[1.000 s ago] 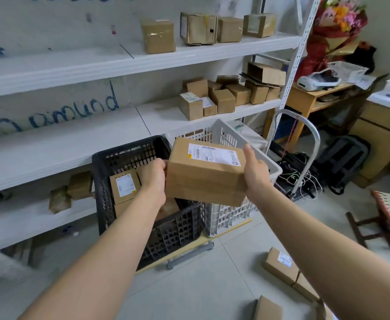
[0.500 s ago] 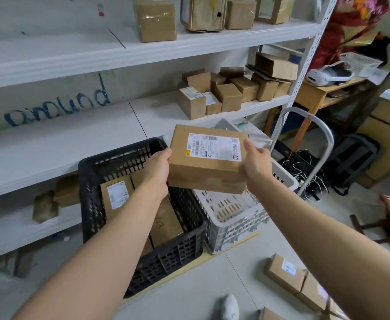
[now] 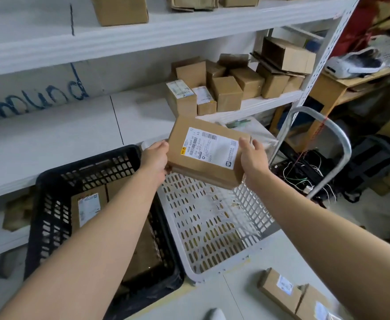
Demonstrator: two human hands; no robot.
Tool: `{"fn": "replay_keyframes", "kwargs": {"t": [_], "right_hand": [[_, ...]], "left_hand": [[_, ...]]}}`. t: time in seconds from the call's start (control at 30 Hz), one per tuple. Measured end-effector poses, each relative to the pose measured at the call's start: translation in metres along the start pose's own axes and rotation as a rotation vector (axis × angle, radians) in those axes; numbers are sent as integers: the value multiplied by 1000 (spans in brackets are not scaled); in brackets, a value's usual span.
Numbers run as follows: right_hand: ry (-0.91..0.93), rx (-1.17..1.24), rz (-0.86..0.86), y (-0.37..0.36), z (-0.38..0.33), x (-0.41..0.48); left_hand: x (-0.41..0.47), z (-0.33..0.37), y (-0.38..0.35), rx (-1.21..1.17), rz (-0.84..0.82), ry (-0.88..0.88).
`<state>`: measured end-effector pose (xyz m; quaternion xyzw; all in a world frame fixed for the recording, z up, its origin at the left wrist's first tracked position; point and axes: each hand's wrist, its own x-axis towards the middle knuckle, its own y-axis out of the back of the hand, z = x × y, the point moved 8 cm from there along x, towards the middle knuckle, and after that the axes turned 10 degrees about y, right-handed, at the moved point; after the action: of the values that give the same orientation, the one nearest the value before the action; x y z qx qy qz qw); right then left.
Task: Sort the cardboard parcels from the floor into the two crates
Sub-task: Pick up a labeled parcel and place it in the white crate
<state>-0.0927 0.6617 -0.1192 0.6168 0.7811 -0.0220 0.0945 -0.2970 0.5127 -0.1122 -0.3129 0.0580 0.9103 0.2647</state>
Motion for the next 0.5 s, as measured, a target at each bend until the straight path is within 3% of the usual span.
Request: {"fn": "replay_keyframes", "kwargs": {"t": [0.23, 0.4, 0.5], "right_hand": [[-147, -114, -23, -7, 56, 39], [-267, -235, -37, -11, 102, 57], [-284, -264, -44, -21, 120, 67]], "left_hand": [[68, -24, -9, 90, 139, 30], [102, -53, -32, 148, -14, 231], [124, -59, -37, 195, -31, 250]]}}
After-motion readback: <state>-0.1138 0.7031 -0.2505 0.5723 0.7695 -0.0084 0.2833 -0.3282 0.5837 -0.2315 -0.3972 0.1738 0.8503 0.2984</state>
